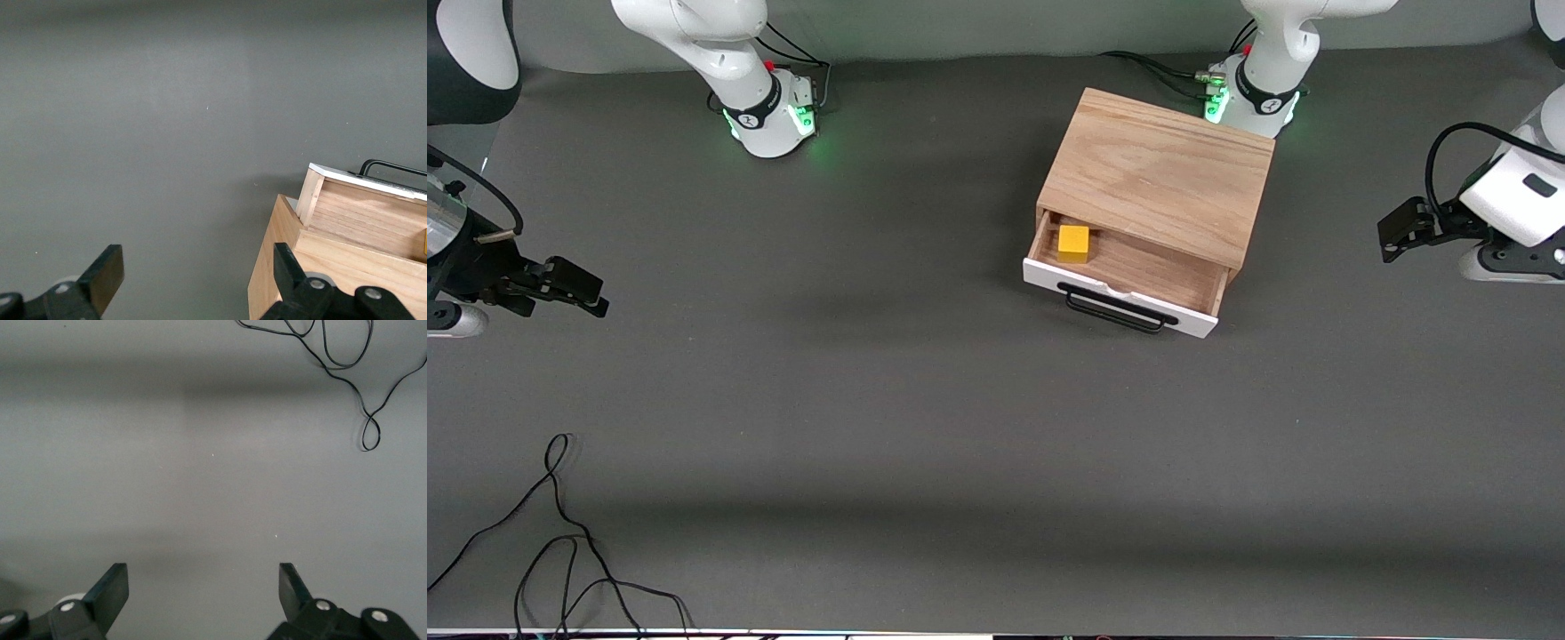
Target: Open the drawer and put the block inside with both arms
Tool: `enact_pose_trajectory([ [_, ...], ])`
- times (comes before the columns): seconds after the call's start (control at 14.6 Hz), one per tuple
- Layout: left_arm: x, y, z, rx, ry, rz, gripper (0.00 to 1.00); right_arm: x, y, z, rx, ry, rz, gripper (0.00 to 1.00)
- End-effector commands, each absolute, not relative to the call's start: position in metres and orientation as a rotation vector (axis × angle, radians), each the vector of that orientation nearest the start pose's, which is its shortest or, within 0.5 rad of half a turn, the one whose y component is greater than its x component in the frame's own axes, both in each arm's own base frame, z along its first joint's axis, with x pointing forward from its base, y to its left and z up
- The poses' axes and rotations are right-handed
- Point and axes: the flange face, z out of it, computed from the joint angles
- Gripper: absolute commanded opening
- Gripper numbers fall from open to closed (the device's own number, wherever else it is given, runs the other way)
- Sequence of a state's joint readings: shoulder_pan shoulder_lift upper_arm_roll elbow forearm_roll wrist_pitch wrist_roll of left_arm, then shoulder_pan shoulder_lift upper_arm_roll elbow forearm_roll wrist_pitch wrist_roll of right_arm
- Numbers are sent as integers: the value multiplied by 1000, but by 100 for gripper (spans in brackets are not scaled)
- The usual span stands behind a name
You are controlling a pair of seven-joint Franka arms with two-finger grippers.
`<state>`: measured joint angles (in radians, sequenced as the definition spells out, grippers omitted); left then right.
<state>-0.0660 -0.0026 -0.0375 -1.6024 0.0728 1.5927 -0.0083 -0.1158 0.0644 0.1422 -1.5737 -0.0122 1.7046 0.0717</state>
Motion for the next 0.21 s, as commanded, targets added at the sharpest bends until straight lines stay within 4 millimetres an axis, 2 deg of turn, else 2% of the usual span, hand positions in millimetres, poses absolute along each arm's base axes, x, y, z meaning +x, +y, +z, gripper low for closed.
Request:
enact_pose_trajectory([
  [0.0,554,-53,615,-3063,157,-21,100,579,13,604,-3129,25,-103,100],
  [0.14,554,-52,615,-3063,154,-23,100,580,12,604,-3130,27,-103,100],
])
